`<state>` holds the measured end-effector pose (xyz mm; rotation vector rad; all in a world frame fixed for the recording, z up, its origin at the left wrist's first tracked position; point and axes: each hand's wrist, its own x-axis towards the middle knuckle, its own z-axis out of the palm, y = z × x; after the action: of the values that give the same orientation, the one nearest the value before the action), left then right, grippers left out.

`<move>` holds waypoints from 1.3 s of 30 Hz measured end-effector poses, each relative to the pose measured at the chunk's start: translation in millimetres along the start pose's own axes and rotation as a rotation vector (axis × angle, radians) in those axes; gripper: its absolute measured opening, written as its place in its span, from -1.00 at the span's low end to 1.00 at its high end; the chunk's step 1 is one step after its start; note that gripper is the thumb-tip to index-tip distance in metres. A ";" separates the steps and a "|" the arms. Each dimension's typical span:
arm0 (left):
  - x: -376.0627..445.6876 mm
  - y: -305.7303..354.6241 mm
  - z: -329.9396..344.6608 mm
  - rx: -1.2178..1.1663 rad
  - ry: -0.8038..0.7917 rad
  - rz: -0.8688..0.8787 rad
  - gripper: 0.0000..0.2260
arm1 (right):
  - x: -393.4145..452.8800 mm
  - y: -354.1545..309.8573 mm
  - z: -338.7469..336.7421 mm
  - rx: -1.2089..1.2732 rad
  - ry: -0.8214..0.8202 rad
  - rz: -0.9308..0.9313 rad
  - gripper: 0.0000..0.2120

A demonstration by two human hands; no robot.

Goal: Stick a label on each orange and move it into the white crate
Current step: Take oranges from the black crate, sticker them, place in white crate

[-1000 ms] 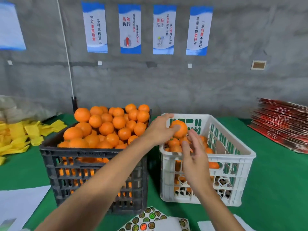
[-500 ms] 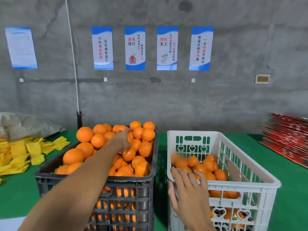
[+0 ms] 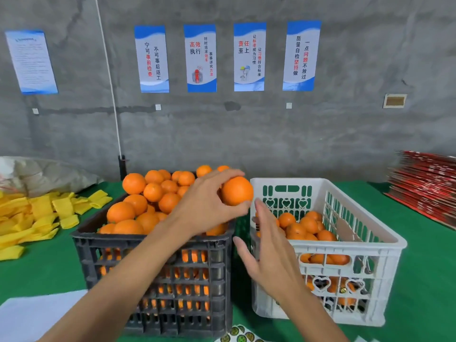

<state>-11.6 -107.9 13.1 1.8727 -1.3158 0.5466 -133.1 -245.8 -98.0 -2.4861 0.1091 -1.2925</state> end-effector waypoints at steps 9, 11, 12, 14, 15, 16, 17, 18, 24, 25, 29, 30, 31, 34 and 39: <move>-151.2 35.3 73.6 -0.385 -0.122 -0.230 -0.44 | -87.6 8.3 -18.2 0.044 -0.068 -0.161 -0.17; -182.6 24.0 101.7 -0.419 -0.202 -0.341 -0.47 | -120.7 22.8 -13.3 0.057 -0.251 -0.129 -0.21; -197.8 18.3 115.4 -0.451 -0.236 -0.410 -0.49 | -134.6 29.2 -11.3 0.060 -0.371 -0.078 -0.21; -226.3 8.1 137.7 -0.474 -0.296 -0.512 -0.48 | -156.8 38.7 -8.2 0.056 -0.599 0.057 -0.20; -237.8 3.4 145.2 -0.458 -0.309 -0.527 -0.46 | -166.2 42.0 -6.9 0.083 -0.678 0.115 -0.24; -245.8 -0.9 149.4 -0.441 -0.312 -0.530 -0.43 | -174.6 44.2 -6.5 0.140 -0.728 0.163 -0.28; -249.7 -4.5 150.9 -0.433 -0.304 -0.526 -0.41 | -181.5 45.4 -6.9 0.200 -0.754 0.207 -0.29; -251.0 -8.2 151.4 -0.434 -0.292 -0.526 -0.39 | -186.7 45.8 -7.9 0.247 -0.769 0.249 -0.29; -251.2 -23.1 157.8 -0.475 -0.243 -0.618 -0.34 | -194.6 51.1 -9.8 0.220 -0.879 0.162 -0.14; -253.1 -23.5 159.7 -0.477 -0.232 -0.630 -0.34 | -193.0 49.8 -9.5 0.203 -0.887 0.145 -0.16; -254.1 -21.7 159.9 -0.491 -0.208 -0.641 -0.34 | -192.2 43.6 -5.8 0.169 -0.881 0.080 -0.27; -253.9 -21.2 158.7 -0.494 -0.188 -0.636 -0.33 | -191.4 42.4 -5.2 0.148 -0.871 0.062 -0.29; -253.5 -20.2 157.5 -0.496 -0.169 -0.630 -0.33 | -190.1 41.1 -5.3 0.127 -0.862 0.053 -0.31; -253.4 -15.3 154.5 -0.511 -0.139 -0.622 -0.31 | -187.2 36.3 -5.9 0.091 -0.852 0.038 -0.35; -262.5 -7.4 161.2 -0.512 -0.185 -0.646 -0.30 | -188.4 30.1 -2.8 0.114 -0.756 0.016 -0.45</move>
<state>-116.3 -77.5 -275.0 1.7866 -0.7762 -0.2811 -242.8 -233.5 -253.6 -2.6768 -0.1237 -0.2764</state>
